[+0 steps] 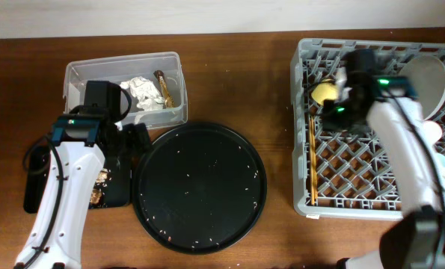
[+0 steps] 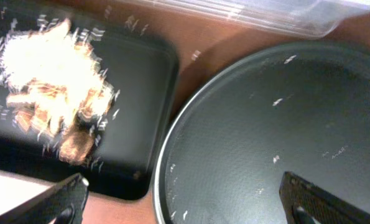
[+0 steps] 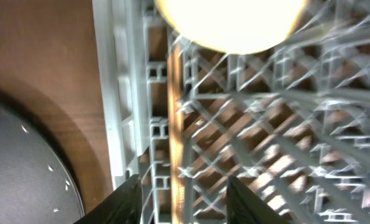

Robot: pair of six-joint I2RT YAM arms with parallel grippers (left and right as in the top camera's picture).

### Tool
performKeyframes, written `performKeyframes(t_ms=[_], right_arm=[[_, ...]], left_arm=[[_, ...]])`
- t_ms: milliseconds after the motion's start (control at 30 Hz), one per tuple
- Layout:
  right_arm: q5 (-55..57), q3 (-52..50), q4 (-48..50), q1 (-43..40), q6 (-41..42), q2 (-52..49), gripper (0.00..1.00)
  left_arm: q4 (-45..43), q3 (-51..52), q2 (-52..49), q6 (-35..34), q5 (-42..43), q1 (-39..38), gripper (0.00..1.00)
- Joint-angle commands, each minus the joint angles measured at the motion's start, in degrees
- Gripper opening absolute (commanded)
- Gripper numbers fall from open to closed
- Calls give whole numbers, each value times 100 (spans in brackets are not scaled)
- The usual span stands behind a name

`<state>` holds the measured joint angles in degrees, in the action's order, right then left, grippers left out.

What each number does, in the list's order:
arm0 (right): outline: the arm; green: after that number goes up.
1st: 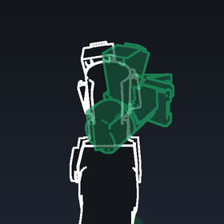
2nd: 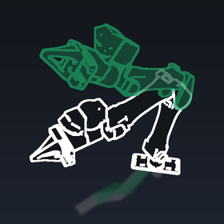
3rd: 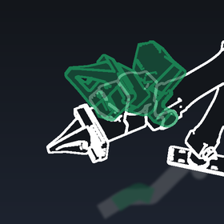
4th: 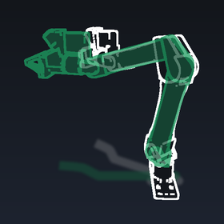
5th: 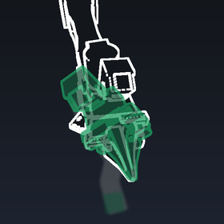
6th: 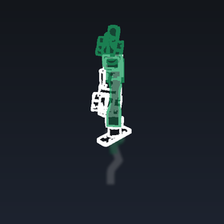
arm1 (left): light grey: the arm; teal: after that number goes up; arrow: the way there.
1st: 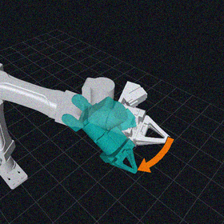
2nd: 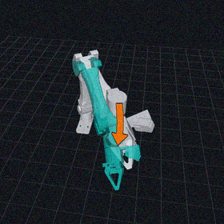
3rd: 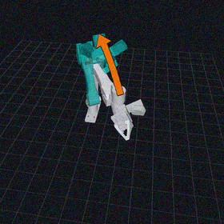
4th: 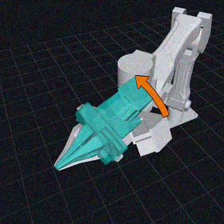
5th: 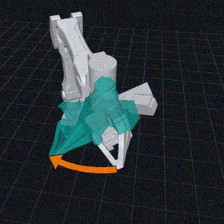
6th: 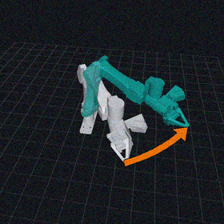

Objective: Sort waste into correct bins and load items into the dishwasher rack

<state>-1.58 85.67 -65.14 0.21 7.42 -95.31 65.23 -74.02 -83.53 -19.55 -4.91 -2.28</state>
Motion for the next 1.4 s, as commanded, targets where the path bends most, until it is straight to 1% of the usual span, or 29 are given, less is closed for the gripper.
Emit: performKeyframes(t_ms=[0,33,67,133,200,267,333,367,400,433,467,533,600,767,967,1133,1233,1300,1367], right_arm=[[-1075,155,-214,-396,-723,304,46],[-1064,151,-415,-442,-721,302,47],[-1064,151,-647,-442,-717,304,49],[-1064,101,-815,-435,-691,317,49],[-1064,-92,-815,-437,-656,450,49],[-1064,-599,-496,-435,-651,979,49],[-975,-1488,225,-435,-522,1980,50],[-977,-1875,531,-437,-522,2435,53],[-966,-2347,868,-437,-525,3034,62],[-866,-2830,1152,-437,-522,3683,88],[-811,-3132,1274,-437,-527,4162,98],[-811,-3534,1248,-437,-527,5001,98],[-811,-3543,1137,-437,-527,5224,98],[-811,-3543,1139,-437,-527,5147,98],[-811,-3543,1141,-437,-527,4599,98],[-811,-3543,1141,-437,-527,3689,99],[-811,-3543,1143,-437,-527,2876,98],[-811,-3543,1143,-437,-527,2935,98],[-811,-3543,1143,-437,-527,3418,99]], left_arm=[[-396,-17,72,728,310,-173,99],[-334,-17,72,728,354,-186,99],[-66,-17,72,726,365,-184,99],[400,-13,74,728,365,-184,99],[560,79,184,730,363,-186,99],[358,470,627,752,367,-186,99],[-188,1250,1537,772,365,-269,99],[-501,1609,2000,769,365,-337,99],[-839,2081,2677,767,363,-435,99],[-1126,2511,3333,741,367,-490,99],[-1322,2920,4028,699,367,-496,99],[-1318,3401,5211,702,365,-496,99],[-1113,3434,5700,702,365,-496,100],[-986,3436,5840,704,367,-496,100],[-986,3436,5840,702,367,-496,99],[-986,3436,5840,702,367,-496,99],[-986,3436,5840,702,367,-496,100],[-986,3436,5840,702,367,-496,99],[-986,3436,5840,702,367,-496,99]])
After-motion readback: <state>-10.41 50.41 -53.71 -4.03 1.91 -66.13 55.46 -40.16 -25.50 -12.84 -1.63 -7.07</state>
